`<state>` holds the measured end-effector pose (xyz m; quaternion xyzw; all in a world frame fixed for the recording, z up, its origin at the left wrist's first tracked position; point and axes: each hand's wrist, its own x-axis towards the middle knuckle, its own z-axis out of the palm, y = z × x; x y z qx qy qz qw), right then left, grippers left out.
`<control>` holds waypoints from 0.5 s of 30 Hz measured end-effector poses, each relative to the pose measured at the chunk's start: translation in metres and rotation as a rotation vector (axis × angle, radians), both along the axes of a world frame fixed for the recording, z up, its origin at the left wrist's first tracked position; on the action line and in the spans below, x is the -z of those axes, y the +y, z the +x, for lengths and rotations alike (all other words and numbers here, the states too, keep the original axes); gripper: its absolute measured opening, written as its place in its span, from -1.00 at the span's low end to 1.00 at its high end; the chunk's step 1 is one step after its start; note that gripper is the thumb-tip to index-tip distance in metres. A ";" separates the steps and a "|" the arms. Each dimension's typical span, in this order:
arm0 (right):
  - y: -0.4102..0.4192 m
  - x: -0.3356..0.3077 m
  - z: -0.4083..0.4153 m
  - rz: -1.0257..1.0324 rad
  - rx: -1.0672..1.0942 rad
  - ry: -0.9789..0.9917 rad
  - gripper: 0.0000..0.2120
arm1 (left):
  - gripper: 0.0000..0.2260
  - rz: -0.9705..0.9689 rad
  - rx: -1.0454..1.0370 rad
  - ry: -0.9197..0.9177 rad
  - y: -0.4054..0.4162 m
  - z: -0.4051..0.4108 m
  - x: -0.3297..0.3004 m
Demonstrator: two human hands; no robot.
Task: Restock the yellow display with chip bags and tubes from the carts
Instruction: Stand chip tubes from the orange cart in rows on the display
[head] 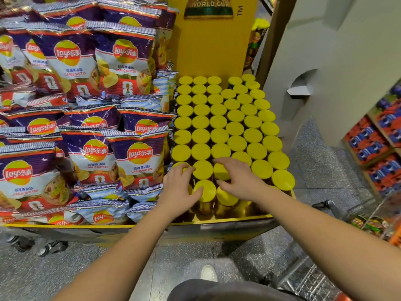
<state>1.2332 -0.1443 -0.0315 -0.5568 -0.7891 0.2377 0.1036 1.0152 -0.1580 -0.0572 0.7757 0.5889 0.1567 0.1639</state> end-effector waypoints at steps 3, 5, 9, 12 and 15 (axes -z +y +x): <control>0.003 -0.030 0.046 0.076 0.166 0.191 -0.57 | -0.51 0.022 0.024 -0.262 0.019 0.054 -0.042; -0.003 -0.045 0.072 0.081 0.242 0.278 -0.71 | -0.70 -0.009 0.077 -0.395 0.028 0.094 -0.068; -0.043 -0.060 0.151 0.114 0.496 0.392 -0.87 | -0.89 -0.118 0.201 -0.461 0.029 0.208 -0.101; -0.090 -0.051 0.219 0.139 0.742 0.429 -0.87 | -0.96 -0.199 0.355 -0.487 0.011 0.298 -0.106; -0.150 -0.035 0.286 0.195 0.970 0.485 -0.85 | -0.91 -0.268 0.580 -0.391 -0.026 0.388 -0.097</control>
